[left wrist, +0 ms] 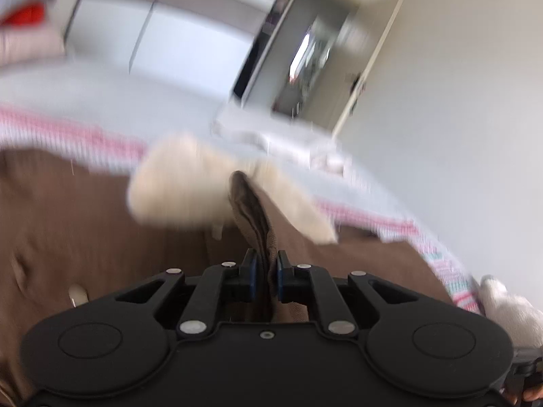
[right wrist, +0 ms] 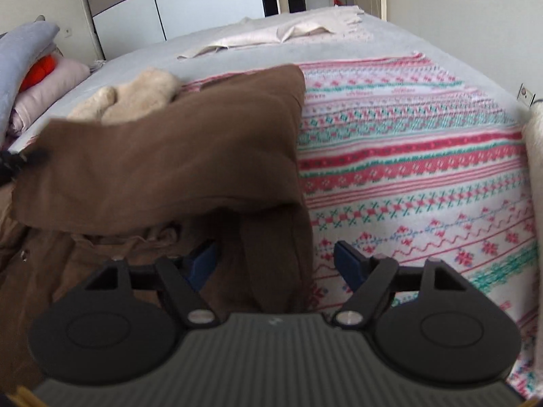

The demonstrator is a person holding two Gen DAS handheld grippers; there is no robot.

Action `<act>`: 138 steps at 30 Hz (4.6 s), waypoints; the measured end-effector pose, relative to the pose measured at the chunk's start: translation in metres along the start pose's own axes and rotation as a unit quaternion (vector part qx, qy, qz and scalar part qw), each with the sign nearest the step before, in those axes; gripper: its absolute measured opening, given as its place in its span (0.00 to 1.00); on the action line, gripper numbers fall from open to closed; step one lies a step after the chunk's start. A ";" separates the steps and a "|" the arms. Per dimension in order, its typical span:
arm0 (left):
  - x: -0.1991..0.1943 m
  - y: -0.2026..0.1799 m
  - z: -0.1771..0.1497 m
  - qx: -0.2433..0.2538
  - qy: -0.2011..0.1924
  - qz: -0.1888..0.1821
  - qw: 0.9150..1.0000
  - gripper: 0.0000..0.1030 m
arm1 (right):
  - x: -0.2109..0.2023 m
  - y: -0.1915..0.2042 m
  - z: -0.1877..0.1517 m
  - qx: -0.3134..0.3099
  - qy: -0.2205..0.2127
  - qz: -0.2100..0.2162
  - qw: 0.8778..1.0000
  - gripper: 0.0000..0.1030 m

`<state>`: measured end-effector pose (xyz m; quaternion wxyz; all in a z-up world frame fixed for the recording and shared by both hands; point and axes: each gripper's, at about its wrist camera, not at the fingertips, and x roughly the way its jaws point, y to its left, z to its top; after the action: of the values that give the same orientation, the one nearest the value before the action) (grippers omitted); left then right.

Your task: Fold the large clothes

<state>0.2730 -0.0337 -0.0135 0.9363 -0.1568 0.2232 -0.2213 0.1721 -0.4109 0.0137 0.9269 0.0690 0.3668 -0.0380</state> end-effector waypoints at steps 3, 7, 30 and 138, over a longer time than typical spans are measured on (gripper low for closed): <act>0.006 -0.002 -0.003 0.044 -0.020 0.082 0.995 0.11 | 0.004 -0.008 0.005 0.023 -0.020 -0.022 0.999 0.72; 0.047 0.020 -0.026 0.048 0.082 0.138 0.986 0.18 | 0.008 -0.016 0.003 0.011 0.015 -0.060 0.998 0.73; 0.100 -0.042 -0.034 0.148 0.082 0.055 0.984 0.73 | 0.089 0.056 0.096 -0.002 -0.071 -0.057 0.996 0.33; -0.233 0.128 0.136 -0.125 -0.247 0.147 0.950 0.05 | -0.109 0.119 -0.033 0.011 -0.041 -0.005 0.999 0.96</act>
<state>0.1958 0.2147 0.1333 0.9573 -0.2873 0.0313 -0.0058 0.0847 -0.2863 0.0771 0.9400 0.0759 0.3287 -0.0499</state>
